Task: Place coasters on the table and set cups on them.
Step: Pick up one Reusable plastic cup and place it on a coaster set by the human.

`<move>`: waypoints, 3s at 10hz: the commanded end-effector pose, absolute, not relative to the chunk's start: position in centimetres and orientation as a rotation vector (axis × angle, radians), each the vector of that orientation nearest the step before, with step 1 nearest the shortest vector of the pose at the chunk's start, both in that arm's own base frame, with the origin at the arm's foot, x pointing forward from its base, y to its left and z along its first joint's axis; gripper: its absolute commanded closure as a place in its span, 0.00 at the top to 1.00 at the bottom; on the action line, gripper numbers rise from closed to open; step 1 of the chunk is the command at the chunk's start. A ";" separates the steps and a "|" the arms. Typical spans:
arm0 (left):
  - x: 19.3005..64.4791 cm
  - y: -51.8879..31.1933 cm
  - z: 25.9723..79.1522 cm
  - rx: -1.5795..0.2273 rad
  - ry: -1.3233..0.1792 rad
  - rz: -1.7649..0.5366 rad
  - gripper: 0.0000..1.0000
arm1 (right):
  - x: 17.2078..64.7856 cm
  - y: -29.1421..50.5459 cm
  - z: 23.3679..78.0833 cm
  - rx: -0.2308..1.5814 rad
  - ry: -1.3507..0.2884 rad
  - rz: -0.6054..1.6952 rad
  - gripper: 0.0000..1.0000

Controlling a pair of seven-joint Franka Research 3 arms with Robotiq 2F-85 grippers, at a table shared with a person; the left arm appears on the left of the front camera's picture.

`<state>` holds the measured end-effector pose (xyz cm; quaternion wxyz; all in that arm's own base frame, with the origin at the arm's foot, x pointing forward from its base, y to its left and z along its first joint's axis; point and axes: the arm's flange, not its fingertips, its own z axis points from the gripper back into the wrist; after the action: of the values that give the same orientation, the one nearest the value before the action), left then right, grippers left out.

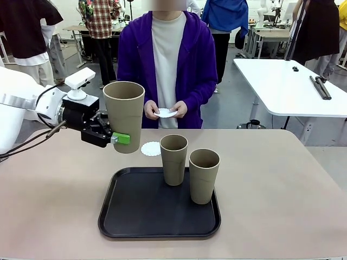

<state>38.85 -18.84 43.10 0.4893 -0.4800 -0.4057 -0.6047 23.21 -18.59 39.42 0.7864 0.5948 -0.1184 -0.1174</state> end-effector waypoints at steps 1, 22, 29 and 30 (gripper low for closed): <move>39.2 -18.8 42.9 -1.166 -0.993 -1.468 0.00 | 23.2 -18.6 39.4 1.294 -0.259 -0.253 1.00; 62.2 -19.8 30.8 -1.181 -1.012 -1.280 0.82 | 23.2 -18.6 39.4 1.294 -0.259 -0.253 1.00; 63.1 -19.9 28.1 -1.256 -1.082 -1.274 0.82 | 23.2 -18.6 39.4 1.294 -0.259 -0.253 1.00; 63.7 -20.2 27.9 -1.254 -1.096 -1.290 0.82 | 23.2 -18.6 39.4 1.294 -0.259 -0.253 1.00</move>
<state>62.51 -19.88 27.81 0.5158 -0.5141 -0.4328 -0.5313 23.21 -18.59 39.43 0.7865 0.5947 -0.1184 -0.1175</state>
